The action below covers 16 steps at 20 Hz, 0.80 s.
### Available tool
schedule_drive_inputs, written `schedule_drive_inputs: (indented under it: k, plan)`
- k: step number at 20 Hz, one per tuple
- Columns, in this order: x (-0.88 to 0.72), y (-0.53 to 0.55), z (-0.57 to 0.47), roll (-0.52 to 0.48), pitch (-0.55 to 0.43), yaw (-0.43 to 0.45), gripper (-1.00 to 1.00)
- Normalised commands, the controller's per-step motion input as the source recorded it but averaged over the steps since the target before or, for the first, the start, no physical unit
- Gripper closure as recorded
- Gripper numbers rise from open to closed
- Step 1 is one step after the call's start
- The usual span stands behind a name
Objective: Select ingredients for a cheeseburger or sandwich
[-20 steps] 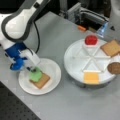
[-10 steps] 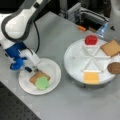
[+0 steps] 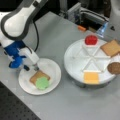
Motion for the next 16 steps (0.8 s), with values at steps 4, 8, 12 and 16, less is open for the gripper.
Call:
schedule_drive_inputs:
  k: [4, 8, 12, 16]
  plan:
    - [-0.49, 0.31, 0.34, -0.257, 0.054, -0.017, -1.0]
    - [-0.59, 0.44, 0.28, -0.283, 0.06, -0.114, -1.0]
    - [-0.65, 0.52, 0.17, -0.322, 0.022, -0.185, -1.0]
    - [-0.67, 0.54, 0.15, -0.389, -0.036, -0.182, -1.0]
